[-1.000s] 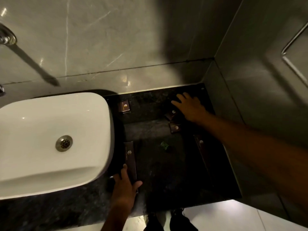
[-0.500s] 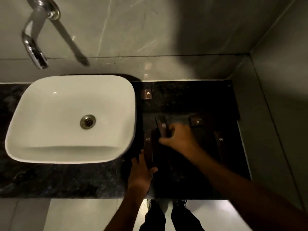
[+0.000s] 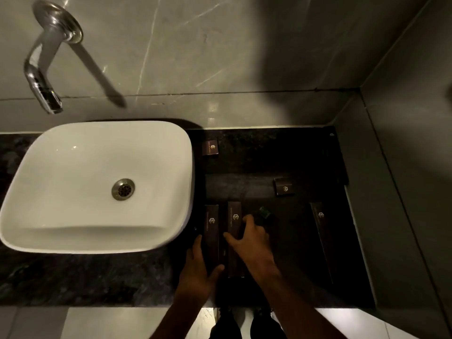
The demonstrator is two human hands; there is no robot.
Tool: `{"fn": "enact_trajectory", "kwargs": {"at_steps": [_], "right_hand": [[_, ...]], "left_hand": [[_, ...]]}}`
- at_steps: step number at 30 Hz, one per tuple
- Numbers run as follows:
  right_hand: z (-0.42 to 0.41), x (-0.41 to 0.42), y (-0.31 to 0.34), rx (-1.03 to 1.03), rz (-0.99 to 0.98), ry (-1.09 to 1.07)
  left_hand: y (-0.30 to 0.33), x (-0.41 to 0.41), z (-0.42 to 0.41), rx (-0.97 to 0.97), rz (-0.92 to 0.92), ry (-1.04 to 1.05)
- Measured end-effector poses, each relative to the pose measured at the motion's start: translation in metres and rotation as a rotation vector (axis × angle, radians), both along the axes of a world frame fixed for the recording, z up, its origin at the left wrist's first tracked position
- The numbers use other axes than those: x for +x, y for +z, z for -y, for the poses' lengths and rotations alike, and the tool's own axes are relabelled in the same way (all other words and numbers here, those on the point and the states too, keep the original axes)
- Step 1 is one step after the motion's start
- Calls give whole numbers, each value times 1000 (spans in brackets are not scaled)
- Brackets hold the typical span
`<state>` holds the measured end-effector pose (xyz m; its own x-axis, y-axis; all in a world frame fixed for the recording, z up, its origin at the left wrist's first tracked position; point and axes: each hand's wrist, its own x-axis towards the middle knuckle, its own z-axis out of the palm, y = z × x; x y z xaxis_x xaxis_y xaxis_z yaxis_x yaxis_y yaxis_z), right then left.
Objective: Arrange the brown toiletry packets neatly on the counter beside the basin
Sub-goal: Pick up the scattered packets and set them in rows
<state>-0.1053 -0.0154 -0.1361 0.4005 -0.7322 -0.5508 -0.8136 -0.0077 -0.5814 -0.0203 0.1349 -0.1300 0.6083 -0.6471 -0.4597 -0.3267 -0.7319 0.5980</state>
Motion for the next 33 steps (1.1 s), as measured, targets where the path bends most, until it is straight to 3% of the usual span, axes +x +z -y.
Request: {"fn": "enact_trajectory", "kwargs": {"at_steps": [5,8,11,16,22,26,31,33], "right_hand": [[8,-7,15,16,21,-71],[53,-36,38,-328,63,-336],[142,-72,63,-523,65,-467],[248,-73,68,-310,-287,-253],[276,-58,48,-297,-372,-169],[274,-70,32,-274,-373,-140],[271,-63,21,-463,-370,-27],[275,-51,19,-473,-222,93]], "left_hand": [[15,-11,-3,4,102,-77],[24,-19,4,134,399,-167],[27,-37,25,9,504,-163],[24,-61,103,-32,289,-324],[8,-59,169,72,467,-696],[1,-46,163,78,466,-694],[-10,-47,153,49,399,-679],[-9,-51,155,46,455,-705]]}}
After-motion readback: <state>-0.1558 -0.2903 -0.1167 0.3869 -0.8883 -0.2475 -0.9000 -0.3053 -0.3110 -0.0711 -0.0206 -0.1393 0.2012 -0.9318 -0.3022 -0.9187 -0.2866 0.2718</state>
